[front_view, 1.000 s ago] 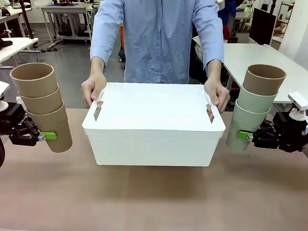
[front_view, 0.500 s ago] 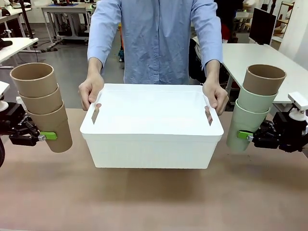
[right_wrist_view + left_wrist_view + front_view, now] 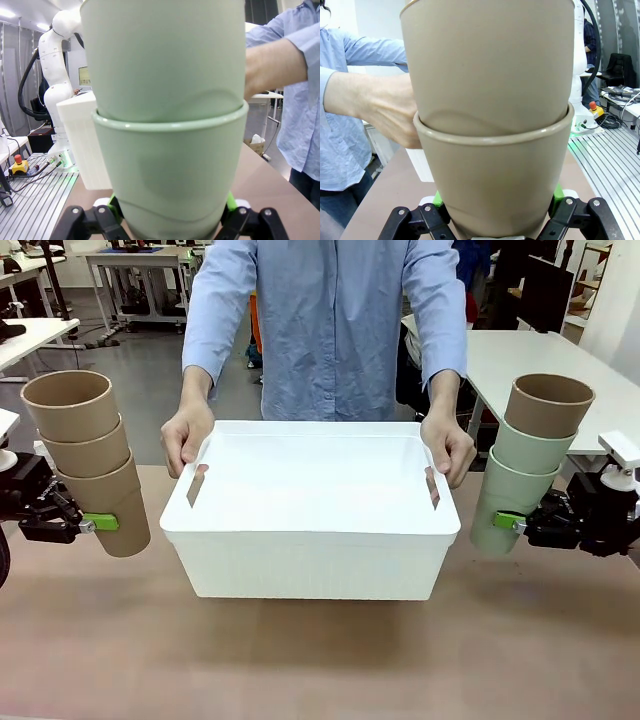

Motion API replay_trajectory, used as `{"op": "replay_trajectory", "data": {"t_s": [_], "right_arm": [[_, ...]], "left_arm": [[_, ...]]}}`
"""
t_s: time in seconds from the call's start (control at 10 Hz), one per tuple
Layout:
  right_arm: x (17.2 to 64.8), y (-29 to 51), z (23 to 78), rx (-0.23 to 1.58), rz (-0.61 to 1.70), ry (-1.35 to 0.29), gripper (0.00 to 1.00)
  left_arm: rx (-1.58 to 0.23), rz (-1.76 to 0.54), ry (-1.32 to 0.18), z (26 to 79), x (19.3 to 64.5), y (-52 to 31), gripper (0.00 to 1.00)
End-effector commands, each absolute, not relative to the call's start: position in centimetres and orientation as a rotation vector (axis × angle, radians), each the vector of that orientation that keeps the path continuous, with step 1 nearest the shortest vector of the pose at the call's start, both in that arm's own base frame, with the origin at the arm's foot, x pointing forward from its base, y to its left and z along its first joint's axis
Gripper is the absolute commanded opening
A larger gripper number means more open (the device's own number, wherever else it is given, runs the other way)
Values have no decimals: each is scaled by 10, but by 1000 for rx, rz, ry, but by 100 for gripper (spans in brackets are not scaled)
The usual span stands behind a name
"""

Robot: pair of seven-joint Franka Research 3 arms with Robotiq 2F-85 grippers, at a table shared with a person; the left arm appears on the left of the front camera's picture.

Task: Stack the cups and store them in the basket.
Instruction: Place the stack of Reusable plastic cups into the Pantry Basket.

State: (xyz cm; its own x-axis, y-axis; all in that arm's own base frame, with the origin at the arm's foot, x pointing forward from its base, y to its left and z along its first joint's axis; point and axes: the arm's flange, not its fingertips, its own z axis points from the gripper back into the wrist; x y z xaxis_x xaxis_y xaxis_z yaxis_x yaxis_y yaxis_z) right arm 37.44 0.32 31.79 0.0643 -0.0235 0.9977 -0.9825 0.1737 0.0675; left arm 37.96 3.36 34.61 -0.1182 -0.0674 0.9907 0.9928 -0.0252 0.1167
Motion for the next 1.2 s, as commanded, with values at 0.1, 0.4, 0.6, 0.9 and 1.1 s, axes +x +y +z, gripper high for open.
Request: {"op": "replay_trajectory", "data": {"t_s": [0.1, 0.4, 0.6, 0.9, 1.1], "right_arm": [[375, 3, 322, 1116, 1031, -1260, 85], [375, 3, 322, 1116, 1031, -1260, 85], [375, 3, 322, 1116, 1031, -1260, 85], [375, 3, 322, 1116, 1031, -1260, 85], [375, 3, 322, 1116, 1031, -1260, 85]], "left_arm": [[-1114, -1349, -1244, 352, 377, 32, 85], [-1114, -1349, -1244, 352, 377, 32, 85], [-1175, -1291, -1245, 358, 378, 36, 85], [-1235, -1220, -1214, 412, 374, 42, 85], [-1249, -1221, -1149, 456, 371, 34, 85]]}}
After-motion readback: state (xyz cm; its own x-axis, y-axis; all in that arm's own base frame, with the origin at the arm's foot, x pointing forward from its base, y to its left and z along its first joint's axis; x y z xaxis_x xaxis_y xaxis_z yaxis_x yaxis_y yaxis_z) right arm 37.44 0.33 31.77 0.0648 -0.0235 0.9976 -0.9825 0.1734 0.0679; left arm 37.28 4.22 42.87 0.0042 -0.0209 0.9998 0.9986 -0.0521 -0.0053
